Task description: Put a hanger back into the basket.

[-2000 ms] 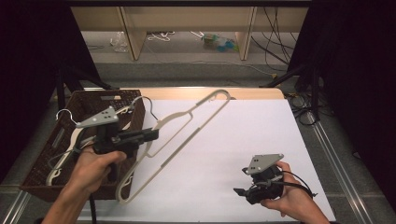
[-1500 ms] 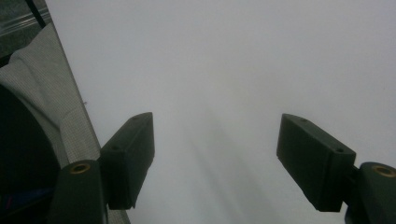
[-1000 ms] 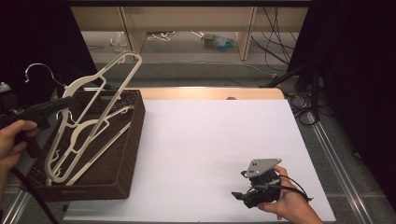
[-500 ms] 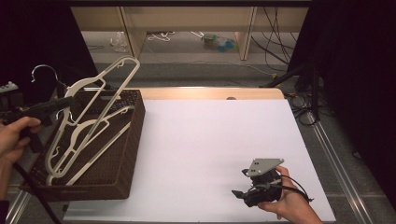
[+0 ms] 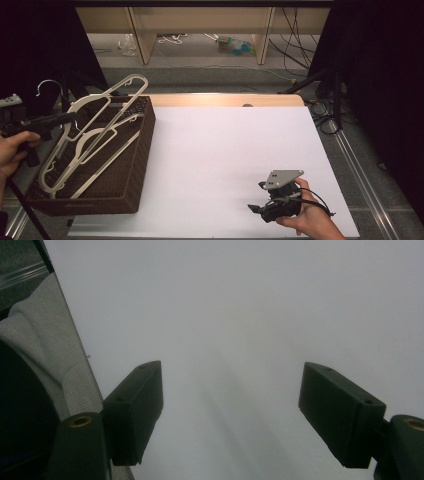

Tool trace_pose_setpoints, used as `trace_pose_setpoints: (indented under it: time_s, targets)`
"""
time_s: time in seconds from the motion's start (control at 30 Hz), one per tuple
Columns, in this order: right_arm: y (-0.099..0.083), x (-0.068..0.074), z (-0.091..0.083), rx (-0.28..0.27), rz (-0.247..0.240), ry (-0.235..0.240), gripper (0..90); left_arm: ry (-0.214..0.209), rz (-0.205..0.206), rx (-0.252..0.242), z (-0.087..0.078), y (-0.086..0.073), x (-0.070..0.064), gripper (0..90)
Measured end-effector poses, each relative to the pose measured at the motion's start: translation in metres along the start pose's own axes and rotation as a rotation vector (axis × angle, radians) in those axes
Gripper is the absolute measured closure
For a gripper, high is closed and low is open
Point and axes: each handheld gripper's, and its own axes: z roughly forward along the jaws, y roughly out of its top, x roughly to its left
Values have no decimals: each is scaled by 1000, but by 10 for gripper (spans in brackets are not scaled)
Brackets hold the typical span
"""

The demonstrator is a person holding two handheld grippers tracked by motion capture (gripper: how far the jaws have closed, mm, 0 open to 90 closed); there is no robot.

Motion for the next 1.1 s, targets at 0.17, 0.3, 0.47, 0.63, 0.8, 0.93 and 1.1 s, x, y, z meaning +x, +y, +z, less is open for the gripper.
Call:
trace_pose_setpoints:
  time_s: [0.17,0.3,0.47,0.63,0.8,0.93,1.1]
  targets:
    - [0,1,2,-8,5,-3,266,0,-38,43,-4,-12,5,861]
    - [0,1,3,-7,3,-3,266,-1,-70,54,-6,-20,9,861]
    - [0,1,2,-4,6,-1,266,-8,-117,67,-5,-32,18,861]
    - [0,-1,1,-2,-7,2,266,-3,-173,81,-3,-43,26,860]
    - [-1,-1,2,-12,-8,-6,266,-2,-189,112,4,-52,30,859]
    - [-1,-1,1,4,5,1,266,3,-180,150,11,-55,30,856]
    - [-1,-1,1,-13,3,-6,266,37,-188,166,16,-60,34,850]
